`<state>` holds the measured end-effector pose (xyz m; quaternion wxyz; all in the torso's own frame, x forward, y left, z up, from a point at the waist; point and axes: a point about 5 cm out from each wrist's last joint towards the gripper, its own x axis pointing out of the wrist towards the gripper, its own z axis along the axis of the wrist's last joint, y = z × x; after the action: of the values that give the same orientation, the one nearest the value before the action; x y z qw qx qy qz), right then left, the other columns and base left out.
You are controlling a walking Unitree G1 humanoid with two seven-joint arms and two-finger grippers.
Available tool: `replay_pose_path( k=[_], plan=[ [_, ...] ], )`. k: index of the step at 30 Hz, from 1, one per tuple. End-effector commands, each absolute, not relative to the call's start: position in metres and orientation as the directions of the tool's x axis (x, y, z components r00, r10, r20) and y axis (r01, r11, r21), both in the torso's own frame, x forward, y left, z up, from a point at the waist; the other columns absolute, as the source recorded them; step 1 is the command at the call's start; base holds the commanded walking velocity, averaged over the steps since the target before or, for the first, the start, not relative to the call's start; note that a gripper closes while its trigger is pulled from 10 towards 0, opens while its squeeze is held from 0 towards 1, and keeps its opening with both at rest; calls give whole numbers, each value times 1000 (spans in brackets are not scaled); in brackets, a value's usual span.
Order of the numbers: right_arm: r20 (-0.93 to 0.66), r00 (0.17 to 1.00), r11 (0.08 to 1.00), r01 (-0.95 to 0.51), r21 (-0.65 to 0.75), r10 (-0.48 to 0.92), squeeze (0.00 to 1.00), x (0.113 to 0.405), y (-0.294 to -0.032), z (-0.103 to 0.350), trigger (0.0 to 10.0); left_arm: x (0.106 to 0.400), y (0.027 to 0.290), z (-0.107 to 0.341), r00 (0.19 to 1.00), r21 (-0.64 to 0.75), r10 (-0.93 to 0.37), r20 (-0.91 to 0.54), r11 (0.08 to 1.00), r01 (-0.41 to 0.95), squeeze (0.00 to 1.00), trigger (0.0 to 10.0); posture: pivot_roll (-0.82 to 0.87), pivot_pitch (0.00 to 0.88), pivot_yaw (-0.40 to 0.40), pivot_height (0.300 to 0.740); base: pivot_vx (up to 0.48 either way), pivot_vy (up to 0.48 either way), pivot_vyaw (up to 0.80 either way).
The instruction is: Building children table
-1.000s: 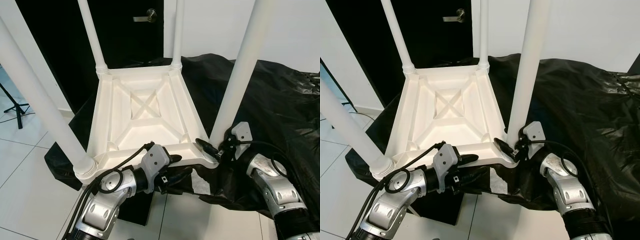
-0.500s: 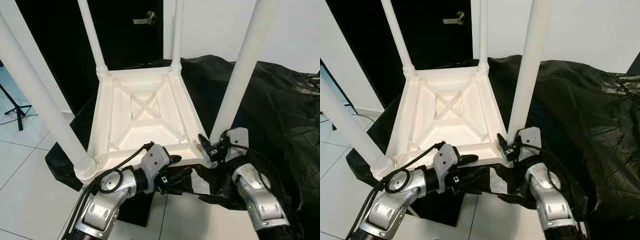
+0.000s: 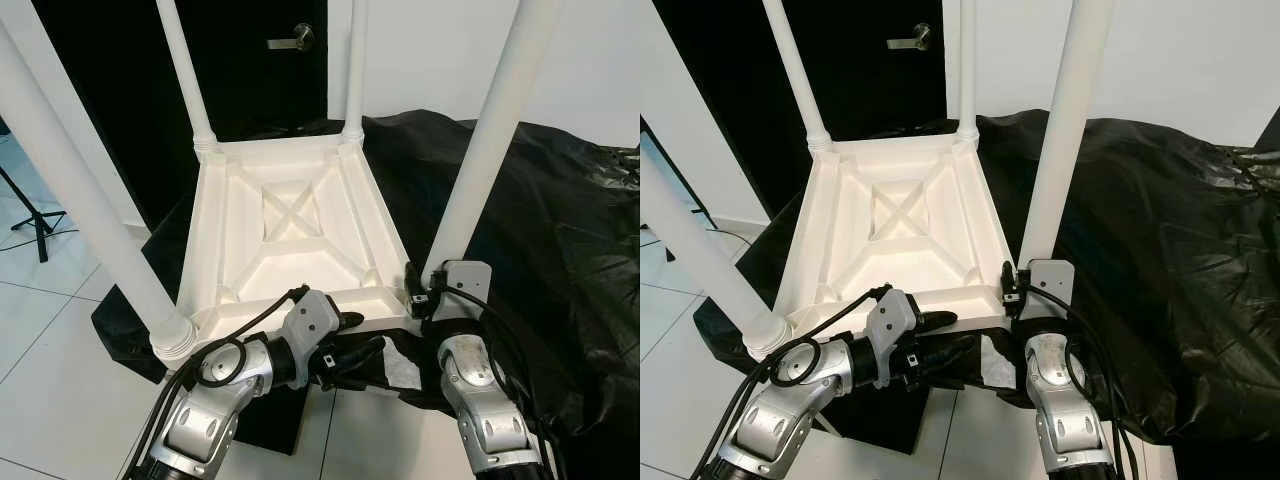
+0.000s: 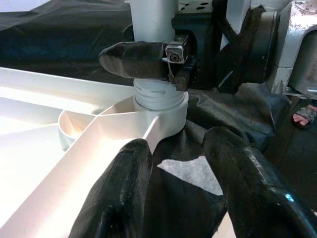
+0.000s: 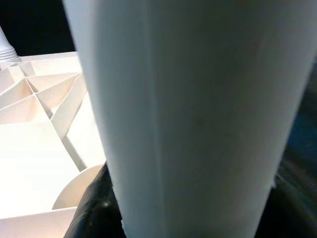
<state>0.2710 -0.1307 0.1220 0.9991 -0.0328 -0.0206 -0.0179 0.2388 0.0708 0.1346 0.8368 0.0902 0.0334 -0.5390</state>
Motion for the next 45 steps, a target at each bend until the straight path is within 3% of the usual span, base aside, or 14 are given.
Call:
replay_pose_path(
  k=[1, 2, 3, 13, 19, 20, 26, 28, 31, 32, 33, 34, 39, 45],
  plan=[
    [-64, 996, 996, 51, -78, -56, 0, 267, -134, 102, 10000, 239, 70, 137, 413, 122, -898, -150, 397, 910, 0, 10000, -37, 0, 12, 740, 0, 0, 0],
    [-53, 997, 996, 44, -74, -48, 808, 268, -133, 104, 10000, 239, 70, 137, 414, 123, -898, -151, 398, 909, 0, 10000, -37, 0, 9, 740, 0, 0, 0],
    [-45, 998, 997, 35, -73, -39, 1000, 268, -132, 105, 10000, 239, 70, 137, 415, 124, -897, -151, 399, 909, 0, 10000, -38, 0, 8, 740, 0, 0, 0],
    [16, 988, 986, -149, -68, 151, 1000, 262, -145, 115, 10000, 237, 69, 135, 411, 119, -898, -153, 397, 910, 0, 10000, -45, 0, 2, 740, 0, 0, 0],
    [1, 891, 884, -449, -131, 453, 1000, 265, -170, 123, 10000, 238, 70, 135, 408, 121, -899, -157, 393, 912, 0, 10000, -40, 0, 4, 740, 0, 0, 0],
    [-9, 865, 855, -498, -143, 502, 0, 267, -170, 125, 10000, 238, 71, 136, 407, 122, -899, -158, 392, 912, 0, 10000, -37, 0, 7, 740, 0, 0, 0],
    [-63, 761, 738, -642, -206, 645, 0, 284, -165, 130, 10000, 238, 72, 135, 399, 126, -902, -165, 382, 915, 0, 10000, -37, 0, 10, 740, 0, 0, 0],
    [-96, 719, 691, -690, -218, 688, 0, 288, -161, 128, 7176, 239, 71, 137, 398, 128, -903, -162, 381, 916, 0, 10000, -39, 0, 12, 740, 0, 0, 0],
    [-103, 704, 675, -706, -216, 703, 0, 289, -160, 128, 7176, 239, 70, 137, 398, 129, -903, -161, 380, 916, 0, 10000, -39, 0, 12, 740, 0, 0, 0],
    [-108, 692, 664, -717, -210, 714, 0, 289, -158, 127, 1451, 239, 70, 137, 396, 129, -904, -159, 379, 916, 0, 10000, -37, 0, 10, 740, 0, 0, 0],
    [-108, 692, 664, -717, -210, 714, 0, 289, -158, 127, 1451, 239, 70, 137, 396, 129, -904, -159, 379, 916, 0, 10000, -37, 0, 10, 740, 0, 0, 0],
    [-123, 670, 643, -739, -201, 732, 0, 286, -158, 124, 0, 239, 69, 138, 396, 130, -905, -158, 378, 917, 0, 10000, -33, 0, 7, 740, 0, 0, 0],
    [-134, 654, 633, -755, -170, 745, 0, 278, -160, 118, 0, 238, 71, 137, 401, 126, -902, -159, 384, 915, 0, 10000, -37, 0, 11, 740, 0, 0, 0],
    [-154, 730, 715, -683, -147, 666, 0, 274, -168, 109, 0, 237, 69, 136, 397, 120, -904, -158, 381, 917, 0, 10000, -49, 0, 12, 740, 0, 0, 0]
  ],
)
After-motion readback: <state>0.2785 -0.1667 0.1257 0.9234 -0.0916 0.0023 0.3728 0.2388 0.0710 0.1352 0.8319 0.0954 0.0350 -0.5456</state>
